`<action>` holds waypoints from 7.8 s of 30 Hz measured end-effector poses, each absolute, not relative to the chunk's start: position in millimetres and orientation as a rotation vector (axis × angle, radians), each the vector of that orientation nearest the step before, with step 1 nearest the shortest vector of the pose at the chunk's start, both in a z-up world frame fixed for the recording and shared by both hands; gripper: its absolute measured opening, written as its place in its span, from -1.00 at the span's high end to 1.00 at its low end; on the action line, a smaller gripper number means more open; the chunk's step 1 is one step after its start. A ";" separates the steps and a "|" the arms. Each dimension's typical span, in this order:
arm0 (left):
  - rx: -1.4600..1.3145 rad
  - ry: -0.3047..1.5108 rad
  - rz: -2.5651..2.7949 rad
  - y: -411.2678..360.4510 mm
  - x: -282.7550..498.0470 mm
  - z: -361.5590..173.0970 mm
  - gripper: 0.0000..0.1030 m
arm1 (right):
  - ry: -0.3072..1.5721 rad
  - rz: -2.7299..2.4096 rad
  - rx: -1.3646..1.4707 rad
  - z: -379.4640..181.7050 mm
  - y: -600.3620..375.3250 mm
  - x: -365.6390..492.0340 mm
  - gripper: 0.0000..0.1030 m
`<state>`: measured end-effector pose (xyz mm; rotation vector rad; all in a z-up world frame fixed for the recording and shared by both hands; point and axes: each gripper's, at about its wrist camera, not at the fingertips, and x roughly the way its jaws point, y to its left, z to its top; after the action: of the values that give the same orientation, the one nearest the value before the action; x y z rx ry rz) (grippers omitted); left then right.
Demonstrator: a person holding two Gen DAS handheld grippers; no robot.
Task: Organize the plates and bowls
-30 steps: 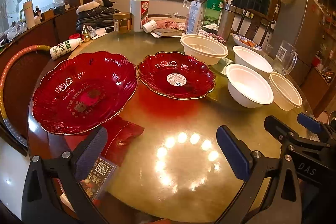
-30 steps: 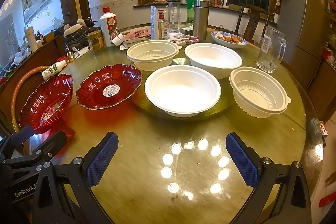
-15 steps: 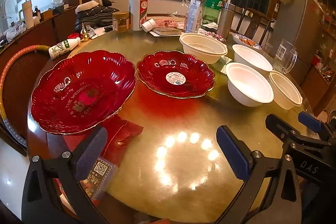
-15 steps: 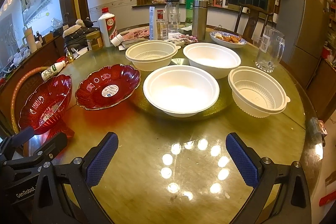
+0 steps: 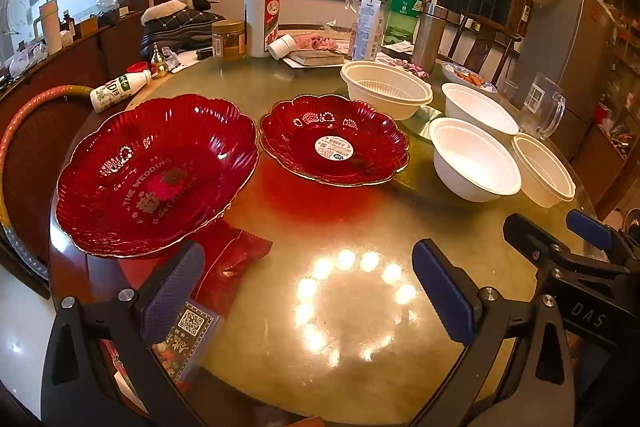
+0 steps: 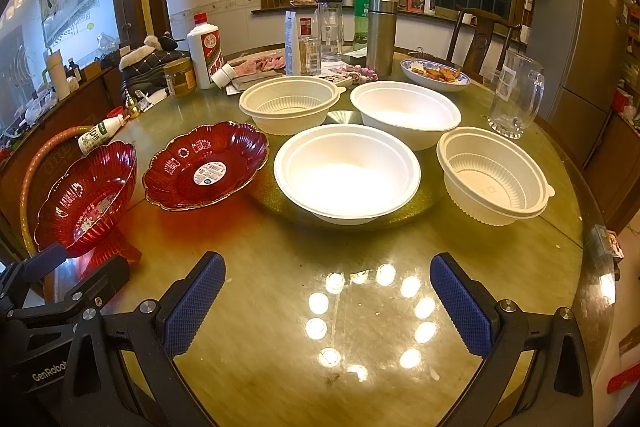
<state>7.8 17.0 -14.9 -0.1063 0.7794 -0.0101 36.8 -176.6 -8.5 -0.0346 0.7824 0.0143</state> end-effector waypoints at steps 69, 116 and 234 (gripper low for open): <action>-0.321 0.785 0.300 200.0 27.5 -18.1 0.77 | 1.000 0.573 0.243 -46.8 4.0 144.2 0.67; -0.300 0.767 0.140 174.7 77.6 26.5 -0.59 | 0.961 0.395 0.376 -27.0 -94.4 145.9 -0.43; -0.351 0.764 0.242 189.5 44.2 17.8 0.75 | 0.910 0.626 0.198 3.7 -11.9 144.6 0.75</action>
<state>44.2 189.5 17.8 -0.3515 0.7637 0.2418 144.6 -11.9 3.7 0.1980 0.9098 0.6260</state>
